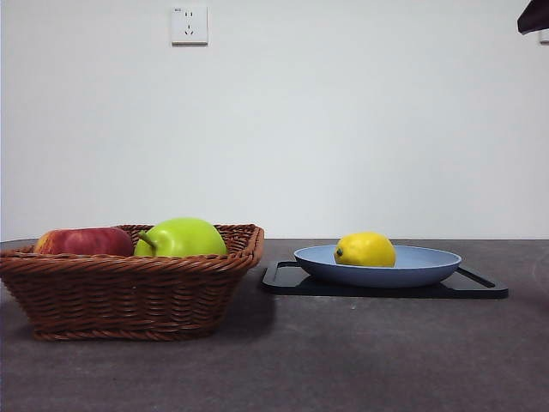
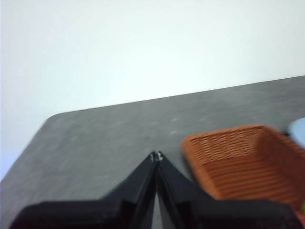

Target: Take the lemon from the basket,put the lemon in the plate,hand out the plate

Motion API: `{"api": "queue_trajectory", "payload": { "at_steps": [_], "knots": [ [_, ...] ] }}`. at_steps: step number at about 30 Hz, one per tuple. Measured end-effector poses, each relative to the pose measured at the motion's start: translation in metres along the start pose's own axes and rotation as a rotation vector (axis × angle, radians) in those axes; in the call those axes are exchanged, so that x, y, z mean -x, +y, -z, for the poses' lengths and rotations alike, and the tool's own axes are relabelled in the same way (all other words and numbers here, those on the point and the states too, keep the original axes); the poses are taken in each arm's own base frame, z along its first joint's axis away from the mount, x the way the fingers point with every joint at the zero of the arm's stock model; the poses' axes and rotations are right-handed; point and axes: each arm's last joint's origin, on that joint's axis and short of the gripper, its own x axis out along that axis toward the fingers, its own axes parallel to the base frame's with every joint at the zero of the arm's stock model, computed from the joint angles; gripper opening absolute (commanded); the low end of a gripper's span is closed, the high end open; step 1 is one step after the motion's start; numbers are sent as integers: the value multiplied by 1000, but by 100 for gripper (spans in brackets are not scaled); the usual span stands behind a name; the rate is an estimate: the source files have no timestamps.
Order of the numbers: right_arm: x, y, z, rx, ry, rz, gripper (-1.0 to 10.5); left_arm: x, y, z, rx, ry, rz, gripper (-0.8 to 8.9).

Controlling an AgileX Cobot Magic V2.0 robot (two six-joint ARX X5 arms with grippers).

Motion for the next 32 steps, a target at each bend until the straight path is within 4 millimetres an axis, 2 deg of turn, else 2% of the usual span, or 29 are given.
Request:
{"api": "queue_trajectory", "payload": {
  "at_steps": [9, 15, 23, 32],
  "knots": [
    [0, 0, 0, 0, 0, 0, 6, -12, 6, 51, 5, 115, -103, 8],
    [0, 0, 0, 0, 0, 1, 6, -17, 8, 72, 28, 175, -137, 8],
    [0, 0, 0, 0, 0, 0, 6, -21, 10, 88, 90, 176, -174, 8],
    [0, 0, 0, 0, 0, 0, 6, -21, 10, 88, 129, 164, -177, 8]
  ]
}}
